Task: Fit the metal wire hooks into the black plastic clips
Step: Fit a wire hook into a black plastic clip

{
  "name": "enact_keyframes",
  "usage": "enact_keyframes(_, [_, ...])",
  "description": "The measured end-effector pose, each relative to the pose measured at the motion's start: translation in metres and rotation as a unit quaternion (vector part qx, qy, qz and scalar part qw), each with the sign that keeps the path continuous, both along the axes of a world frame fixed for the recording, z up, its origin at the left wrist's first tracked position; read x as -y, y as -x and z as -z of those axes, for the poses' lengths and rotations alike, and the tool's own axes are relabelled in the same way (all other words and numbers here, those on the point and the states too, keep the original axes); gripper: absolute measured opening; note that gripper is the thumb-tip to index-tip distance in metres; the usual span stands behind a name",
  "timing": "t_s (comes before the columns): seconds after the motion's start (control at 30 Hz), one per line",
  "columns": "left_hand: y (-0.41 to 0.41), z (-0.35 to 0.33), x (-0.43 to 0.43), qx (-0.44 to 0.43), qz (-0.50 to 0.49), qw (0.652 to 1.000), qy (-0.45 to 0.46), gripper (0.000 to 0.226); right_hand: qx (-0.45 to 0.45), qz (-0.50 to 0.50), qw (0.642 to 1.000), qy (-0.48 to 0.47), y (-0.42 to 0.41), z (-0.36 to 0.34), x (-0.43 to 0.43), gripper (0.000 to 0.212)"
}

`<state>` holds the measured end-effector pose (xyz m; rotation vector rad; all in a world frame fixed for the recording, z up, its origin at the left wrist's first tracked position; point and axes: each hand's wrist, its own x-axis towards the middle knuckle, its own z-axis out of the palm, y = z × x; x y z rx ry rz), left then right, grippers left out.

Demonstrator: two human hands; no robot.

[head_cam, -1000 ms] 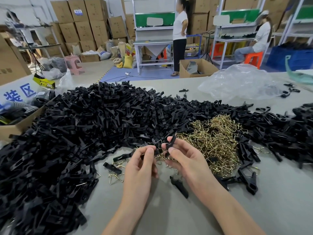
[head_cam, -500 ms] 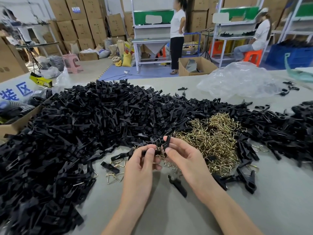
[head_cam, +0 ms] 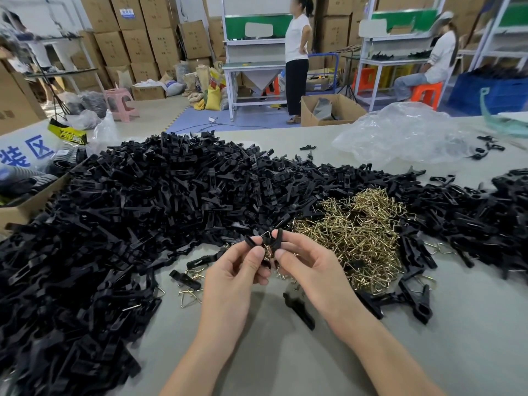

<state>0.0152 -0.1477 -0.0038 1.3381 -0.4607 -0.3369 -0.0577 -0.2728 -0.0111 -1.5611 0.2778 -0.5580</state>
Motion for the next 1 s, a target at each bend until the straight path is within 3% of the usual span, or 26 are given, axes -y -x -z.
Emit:
enact_keyframes(0.33, [-0.0004,-0.0007,-0.0008,-0.001,0.033,0.999,-0.024,0.027,0.004,-0.008,1.000,0.001,-0.0009,0.0012,0.0011,0.037])
enact_keyframes(0.6, [0.0013,-0.0039,-0.0021,0.071,0.029,0.994,-0.081,0.047,0.005,-0.018,1.000,-0.003,0.0014,-0.0040,-0.0003,0.040])
enact_keyframes(0.87, [0.0014,-0.0018,-0.0022,0.083,0.046,0.991,-0.091,0.037,-0.001,-0.011,1.000,-0.018,0.0017,-0.0024,0.0018,0.036])
enact_keyframes(1.0, [-0.0006,0.0015,-0.0018,0.037,0.010,0.997,-0.069,0.026,0.007,-0.017,0.999,-0.028,0.0020,-0.0044,0.0038,0.035])
